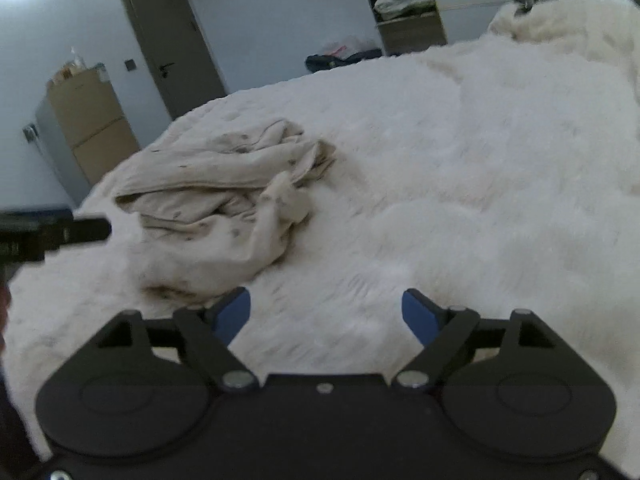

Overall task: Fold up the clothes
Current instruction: 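Reach the left tool into the beige shirt heap and close on fabric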

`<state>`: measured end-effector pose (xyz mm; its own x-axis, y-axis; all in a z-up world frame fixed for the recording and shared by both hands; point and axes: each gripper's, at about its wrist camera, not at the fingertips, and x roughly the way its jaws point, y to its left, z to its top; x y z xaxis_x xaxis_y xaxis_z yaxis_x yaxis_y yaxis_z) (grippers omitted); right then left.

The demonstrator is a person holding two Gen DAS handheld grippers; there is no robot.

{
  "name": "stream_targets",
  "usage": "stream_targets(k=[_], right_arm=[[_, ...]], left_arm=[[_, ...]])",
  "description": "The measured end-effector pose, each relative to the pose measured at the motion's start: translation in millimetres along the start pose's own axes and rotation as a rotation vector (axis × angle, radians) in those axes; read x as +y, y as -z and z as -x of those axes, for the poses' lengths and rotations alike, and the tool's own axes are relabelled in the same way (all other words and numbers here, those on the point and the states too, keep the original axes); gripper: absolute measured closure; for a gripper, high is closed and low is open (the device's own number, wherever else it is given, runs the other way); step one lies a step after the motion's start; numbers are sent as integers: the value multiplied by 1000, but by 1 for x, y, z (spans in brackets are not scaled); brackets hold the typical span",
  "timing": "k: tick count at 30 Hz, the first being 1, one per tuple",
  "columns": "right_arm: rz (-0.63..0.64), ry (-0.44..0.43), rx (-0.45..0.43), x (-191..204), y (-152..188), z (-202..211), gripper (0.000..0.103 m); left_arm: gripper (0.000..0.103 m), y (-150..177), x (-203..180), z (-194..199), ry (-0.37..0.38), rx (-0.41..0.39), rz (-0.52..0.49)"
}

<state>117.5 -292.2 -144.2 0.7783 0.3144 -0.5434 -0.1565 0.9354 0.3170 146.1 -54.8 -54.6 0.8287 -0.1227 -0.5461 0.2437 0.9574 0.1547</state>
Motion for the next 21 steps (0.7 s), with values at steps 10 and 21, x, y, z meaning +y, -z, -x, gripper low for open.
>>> stream_targets(k=[10,21], right_arm=[[-207,-14,5,-36,-11,-6,21],[-163,-8,-72,-28,-18,7,21]], left_arm=[[71,-26,6,-87,1,173,83],[86,-77,-1,-22,25,-43,29]])
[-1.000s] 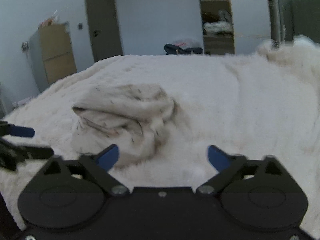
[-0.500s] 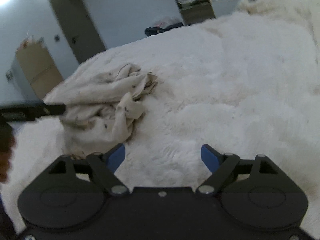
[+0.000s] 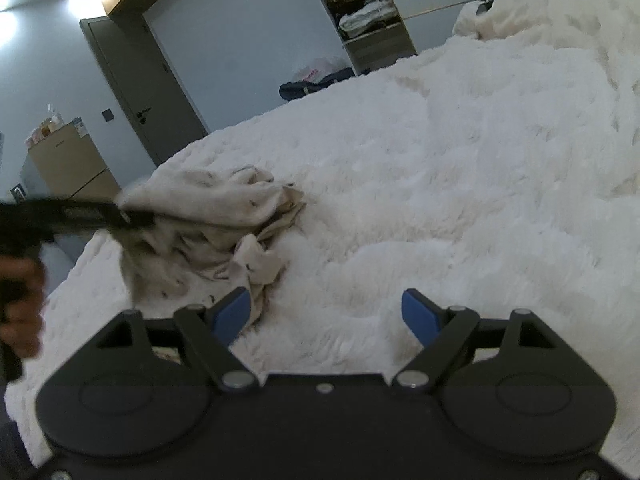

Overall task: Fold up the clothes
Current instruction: 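Reach the left tool into the beige shirt heap and close on fabric, then lift the shirt with the left tool and shake it out above the bed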

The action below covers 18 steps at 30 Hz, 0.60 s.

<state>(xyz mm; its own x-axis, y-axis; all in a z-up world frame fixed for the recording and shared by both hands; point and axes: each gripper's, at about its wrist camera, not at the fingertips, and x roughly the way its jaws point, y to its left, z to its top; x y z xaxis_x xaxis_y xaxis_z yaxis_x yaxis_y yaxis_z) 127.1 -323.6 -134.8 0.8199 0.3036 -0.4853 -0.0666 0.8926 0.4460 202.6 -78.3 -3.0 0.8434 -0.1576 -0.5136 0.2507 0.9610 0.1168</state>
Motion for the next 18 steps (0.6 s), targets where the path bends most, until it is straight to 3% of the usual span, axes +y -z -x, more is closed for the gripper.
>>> stream_targets(k=[5,8,12,15,18], right_arm=[[-15,17,-30,-4,-4,5,21],[-18,26,-37,-7,-5,8,21],[-18,31,-44,-8,-7,9,21],[-11,25,-53,-7,-9,10,21],[2,28,-45,-6,-9,9,21]], left_arm=[[88,-61,-8,76,58,-233,-21],[95,-105,-2,123,90,-384,27],[97,-158,3,181,65,-571,10],[97,-178,7,200,13,-604,-46],[94,-168,6,187,-16,-537,-71]])
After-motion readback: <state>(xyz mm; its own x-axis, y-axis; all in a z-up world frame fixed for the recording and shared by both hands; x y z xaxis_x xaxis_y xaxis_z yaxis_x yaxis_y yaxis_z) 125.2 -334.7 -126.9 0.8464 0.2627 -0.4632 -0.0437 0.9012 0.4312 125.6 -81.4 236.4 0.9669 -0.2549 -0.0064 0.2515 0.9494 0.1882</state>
